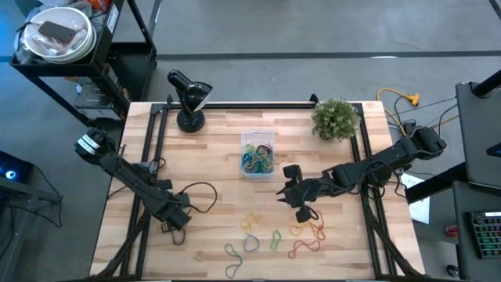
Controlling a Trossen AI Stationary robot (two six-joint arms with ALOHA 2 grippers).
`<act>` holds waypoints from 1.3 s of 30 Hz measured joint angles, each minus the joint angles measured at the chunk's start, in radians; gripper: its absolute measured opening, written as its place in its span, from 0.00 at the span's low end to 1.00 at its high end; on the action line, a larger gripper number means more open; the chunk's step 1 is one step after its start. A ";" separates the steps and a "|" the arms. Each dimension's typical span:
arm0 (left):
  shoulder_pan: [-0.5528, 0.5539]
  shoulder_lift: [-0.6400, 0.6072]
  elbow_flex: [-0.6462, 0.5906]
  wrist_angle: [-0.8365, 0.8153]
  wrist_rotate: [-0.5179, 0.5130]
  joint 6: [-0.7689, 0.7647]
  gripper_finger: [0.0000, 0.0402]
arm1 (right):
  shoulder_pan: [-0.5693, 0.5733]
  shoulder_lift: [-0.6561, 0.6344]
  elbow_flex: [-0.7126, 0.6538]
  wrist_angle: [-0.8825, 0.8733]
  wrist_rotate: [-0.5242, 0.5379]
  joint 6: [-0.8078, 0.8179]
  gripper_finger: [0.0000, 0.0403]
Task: Pick and place rubber bands into bin
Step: Put black rubberband into the transparent bin
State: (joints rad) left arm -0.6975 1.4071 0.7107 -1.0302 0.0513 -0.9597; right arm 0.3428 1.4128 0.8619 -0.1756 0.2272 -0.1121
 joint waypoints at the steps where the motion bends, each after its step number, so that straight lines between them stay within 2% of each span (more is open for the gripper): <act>1: 0.000 0.000 -0.006 0.000 0.000 -0.001 0.31 | 0.000 0.000 0.000 0.000 0.000 0.001 0.20; 11: 0.000 -0.006 -0.075 0.103 0.014 0.002 0.30 | 0.000 0.000 0.000 0.000 0.000 0.001 0.21; 14: 0.000 -0.005 -0.071 0.106 0.022 0.001 0.22 | 0.000 0.000 0.000 0.000 0.000 0.001 0.21; 18: 0.000 -0.007 -0.068 0.113 0.041 0.005 0.04 | 0.000 0.000 0.000 0.000 0.000 -0.003 0.20; 26: 0.000 -0.007 -0.008 0.106 0.040 -0.004 0.00 | 0.000 0.000 0.000 0.000 0.002 -0.004 0.17; 31: 0.000 -0.007 0.080 0.094 -0.061 0.008 0.00 | 0.000 0.000 0.000 -0.005 0.011 -0.003 0.17; 39: 0.000 -0.007 0.225 0.096 -0.308 0.140 0.00 | 0.002 0.000 0.000 -0.027 0.011 0.017 0.17</act>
State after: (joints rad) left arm -0.6971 1.4002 0.9357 -0.9343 -0.2567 -0.8195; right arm 0.3443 1.4128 0.8619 -0.2026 0.2379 -0.0954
